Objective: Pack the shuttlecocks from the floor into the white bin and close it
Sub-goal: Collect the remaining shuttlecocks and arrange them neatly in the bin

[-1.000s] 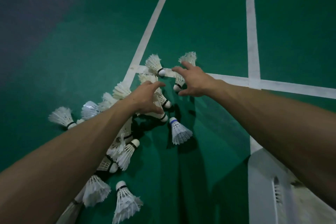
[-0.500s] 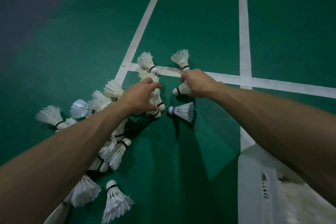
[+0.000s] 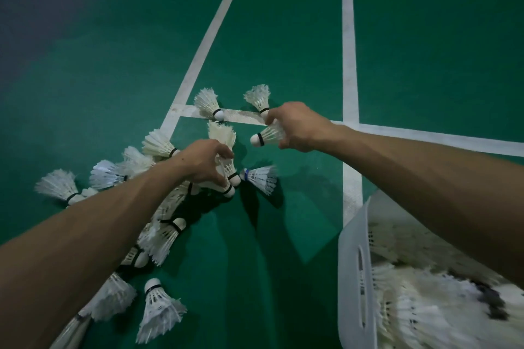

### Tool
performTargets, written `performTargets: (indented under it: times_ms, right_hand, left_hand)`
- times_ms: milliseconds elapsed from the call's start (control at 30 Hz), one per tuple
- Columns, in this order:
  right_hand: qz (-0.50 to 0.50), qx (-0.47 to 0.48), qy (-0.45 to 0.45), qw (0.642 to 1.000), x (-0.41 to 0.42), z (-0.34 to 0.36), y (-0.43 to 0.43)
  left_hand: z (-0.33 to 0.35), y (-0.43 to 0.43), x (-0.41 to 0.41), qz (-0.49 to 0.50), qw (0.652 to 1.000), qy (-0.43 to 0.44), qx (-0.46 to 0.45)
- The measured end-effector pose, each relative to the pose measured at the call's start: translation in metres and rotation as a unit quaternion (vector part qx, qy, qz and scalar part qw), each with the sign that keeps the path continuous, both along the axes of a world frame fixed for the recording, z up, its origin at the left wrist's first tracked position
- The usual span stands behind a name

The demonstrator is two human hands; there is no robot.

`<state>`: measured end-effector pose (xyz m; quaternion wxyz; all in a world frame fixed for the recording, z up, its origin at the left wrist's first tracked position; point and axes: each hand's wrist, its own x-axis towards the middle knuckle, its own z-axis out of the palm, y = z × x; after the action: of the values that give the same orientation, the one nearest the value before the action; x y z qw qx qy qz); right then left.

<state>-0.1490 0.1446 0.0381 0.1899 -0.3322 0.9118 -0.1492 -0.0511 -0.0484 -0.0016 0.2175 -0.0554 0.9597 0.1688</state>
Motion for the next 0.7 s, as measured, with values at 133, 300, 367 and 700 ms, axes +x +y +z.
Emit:
performTargets:
  times_ms: [133, 300, 367, 700]
  right_hand:
    - [-0.017, -0.016, 0.004, 1.000, 0.001, 0.013, 0.013]
    - [-0.055, -0.069, 0.012, 0.996, 0.004, 0.044, 0.033]
    - [-0.068, -0.084, 0.022, 0.994, 0.008, 0.054, 0.043]
    - [-0.063, -0.066, 0.055, 0.994, 0.048, 0.075, 0.084]
  left_hand:
    - [0.017, -0.002, -0.001, 0.074, 0.991, 0.056, 0.092]
    - [0.045, 0.004, -0.003, 0.204, 0.935, 0.136, 0.255]
    - [0.052, 0.010, 0.000, 0.242, 0.911, 0.132, 0.308]
    - [0.060, 0.042, 0.038, 0.280, 0.855, 0.015, 0.437]
